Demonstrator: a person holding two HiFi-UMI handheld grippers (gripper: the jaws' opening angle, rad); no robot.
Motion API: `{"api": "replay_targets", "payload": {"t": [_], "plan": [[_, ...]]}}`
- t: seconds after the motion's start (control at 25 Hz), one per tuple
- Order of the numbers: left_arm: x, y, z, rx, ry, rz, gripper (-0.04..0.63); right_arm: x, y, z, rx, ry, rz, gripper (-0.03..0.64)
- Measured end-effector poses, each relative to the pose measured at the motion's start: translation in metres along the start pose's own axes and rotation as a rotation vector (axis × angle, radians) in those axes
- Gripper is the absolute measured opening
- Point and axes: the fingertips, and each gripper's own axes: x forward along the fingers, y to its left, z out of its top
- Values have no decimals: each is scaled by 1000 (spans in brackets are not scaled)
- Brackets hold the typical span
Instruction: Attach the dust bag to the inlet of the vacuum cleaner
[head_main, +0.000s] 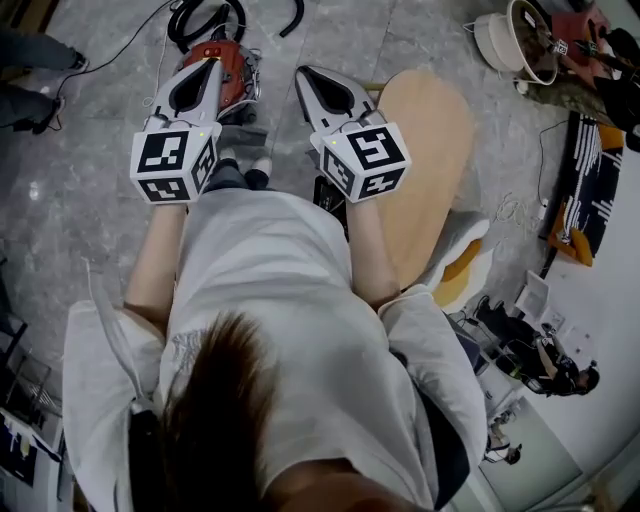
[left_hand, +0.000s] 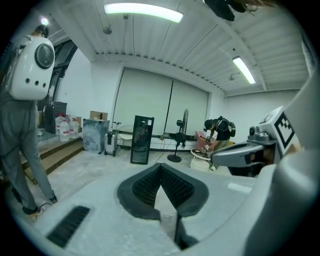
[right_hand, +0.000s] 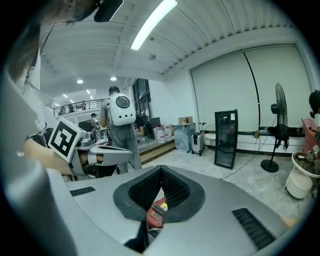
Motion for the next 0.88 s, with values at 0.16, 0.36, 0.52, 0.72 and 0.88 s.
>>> {"api": "replay_targets", "payload": {"t": [0.16, 0.36, 0.52, 0.72, 0.88], "plan": [[-12, -12, 20, 12, -38, -7, 17, -20, -1, 12, -17, -20, -16, 2], [-32, -20, 34, 20, -82, 1, 17, -36, 1, 20, -47, -38, -30, 2], [-52, -26, 37, 58, -92, 27, 17, -51, 13, 23, -69, -46, -27, 2], [-65, -25, 31, 64, -103, 56, 17, -58, 20, 14, -51, -33, -20, 2], [-70, -27, 24, 58, -106, 68, 17, -62, 19, 11, -33, -34, -27, 2]]}}
